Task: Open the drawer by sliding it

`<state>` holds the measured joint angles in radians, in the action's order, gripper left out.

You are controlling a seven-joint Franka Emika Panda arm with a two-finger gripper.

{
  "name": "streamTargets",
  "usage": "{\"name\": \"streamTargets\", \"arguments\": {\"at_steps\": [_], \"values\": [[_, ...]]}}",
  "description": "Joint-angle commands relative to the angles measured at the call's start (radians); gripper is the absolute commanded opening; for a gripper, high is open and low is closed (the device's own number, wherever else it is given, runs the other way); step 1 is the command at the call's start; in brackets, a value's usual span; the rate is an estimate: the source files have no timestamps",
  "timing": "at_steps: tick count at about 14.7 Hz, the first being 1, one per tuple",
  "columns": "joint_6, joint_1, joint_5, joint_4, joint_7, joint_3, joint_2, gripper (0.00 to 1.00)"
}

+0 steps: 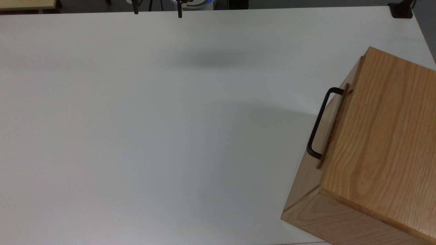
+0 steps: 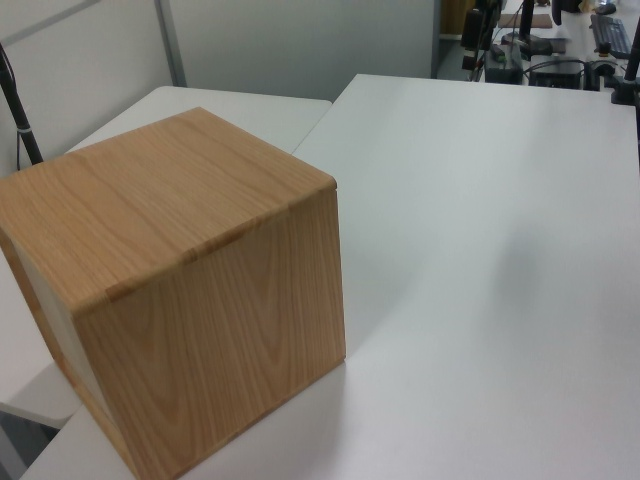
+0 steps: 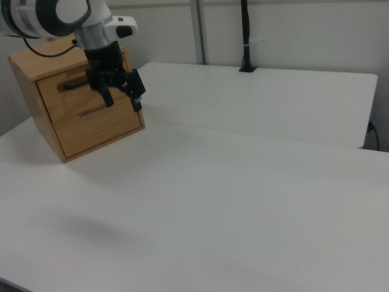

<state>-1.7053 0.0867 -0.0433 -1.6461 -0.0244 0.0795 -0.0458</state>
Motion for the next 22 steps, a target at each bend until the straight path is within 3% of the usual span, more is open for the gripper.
{"name": "streamTargets", "arguments": {"at_steps": [1, 22], "values": [[0.004, -0.007, -0.012, -0.011, 0.012, -0.001, -0.009, 1.00], [0.004, -0.001, 0.020, -0.012, 0.001, -0.001, -0.008, 1.00]]}}
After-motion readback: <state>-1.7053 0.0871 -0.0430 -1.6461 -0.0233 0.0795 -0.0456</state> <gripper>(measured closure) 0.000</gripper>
